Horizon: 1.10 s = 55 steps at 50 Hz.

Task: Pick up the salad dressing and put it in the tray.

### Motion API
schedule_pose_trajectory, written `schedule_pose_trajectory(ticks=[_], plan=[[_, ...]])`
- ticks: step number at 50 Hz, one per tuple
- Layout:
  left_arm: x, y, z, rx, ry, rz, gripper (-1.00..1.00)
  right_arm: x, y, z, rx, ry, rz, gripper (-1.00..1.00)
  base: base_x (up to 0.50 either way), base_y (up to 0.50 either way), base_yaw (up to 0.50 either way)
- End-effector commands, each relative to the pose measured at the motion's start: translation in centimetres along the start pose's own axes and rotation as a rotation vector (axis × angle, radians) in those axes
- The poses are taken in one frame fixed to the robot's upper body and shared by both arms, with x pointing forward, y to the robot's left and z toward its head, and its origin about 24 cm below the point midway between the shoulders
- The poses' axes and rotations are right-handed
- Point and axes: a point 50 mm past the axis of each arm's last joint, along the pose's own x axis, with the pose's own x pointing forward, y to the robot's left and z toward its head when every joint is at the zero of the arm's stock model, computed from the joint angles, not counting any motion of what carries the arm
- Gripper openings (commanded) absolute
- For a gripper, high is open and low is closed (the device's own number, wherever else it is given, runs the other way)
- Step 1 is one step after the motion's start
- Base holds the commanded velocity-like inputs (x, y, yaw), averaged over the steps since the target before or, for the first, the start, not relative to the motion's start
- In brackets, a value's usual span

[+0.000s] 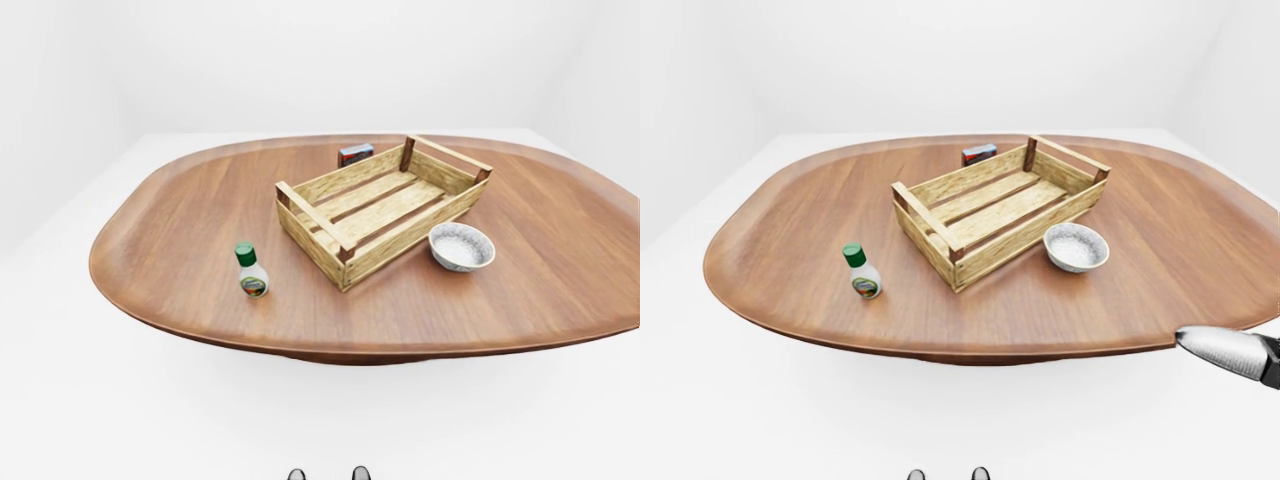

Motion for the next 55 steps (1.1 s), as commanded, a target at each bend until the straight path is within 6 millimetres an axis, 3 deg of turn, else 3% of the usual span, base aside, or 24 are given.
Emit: schedule_pose_trajectory(ticks=[1,5,10,19,23,34,43,55], plan=[[0.0,-0.1,-0.3,0.005,0.015,-0.004,1.0,-0.1,0.3,-0.4,0.0,0.018,0.018,1.0,0.36,0.4,0.0],[0.0,-0.1,-0.1,0.005,0.005,-0.004,1.0,-0.3,0.0,-0.7,0.019,0.034,0.002,1.0,0.37,0.39,0.0],[-0.2,-0.1,-1.0,0.008,0.045,-0.011,1.0,-0.6,-1.5,-0.7,0.199,0.004,-0.08,1.0,0.49,0.07,0.0],[-0.5,-0.1,-2.0,0.012,0.091,-0.016,1.0,-0.5,-1.5,-0.4,0.266,0.018,-0.096,1.0,0.5,-0.01,0.0],[-0.6,0.0,-2.1,0.013,0.099,-0.017,1.0,-0.2,-1.5,0.6,0.3,-0.029,-0.116,1.0,0.5,-0.01,0.0],[-0.8,0.0,-2.5,0.013,0.117,-0.019,1.0,-0.6,-1.3,-0.6,0.265,0.04,-0.084,1.0,0.5,-0.01,0.0],[-0.7,0.0,-2.2,0.014,0.104,-0.018,1.0,-0.5,-1.3,-0.3,0.26,0.023,-0.089,1.0,0.5,-0.02,0.0],[-0.8,0.1,-2.2,0.014,0.108,-0.018,1.0,-0.9,-1.1,-1.3,0.231,0.071,-0.076,1.0,0.5,-0.05,0.0]])
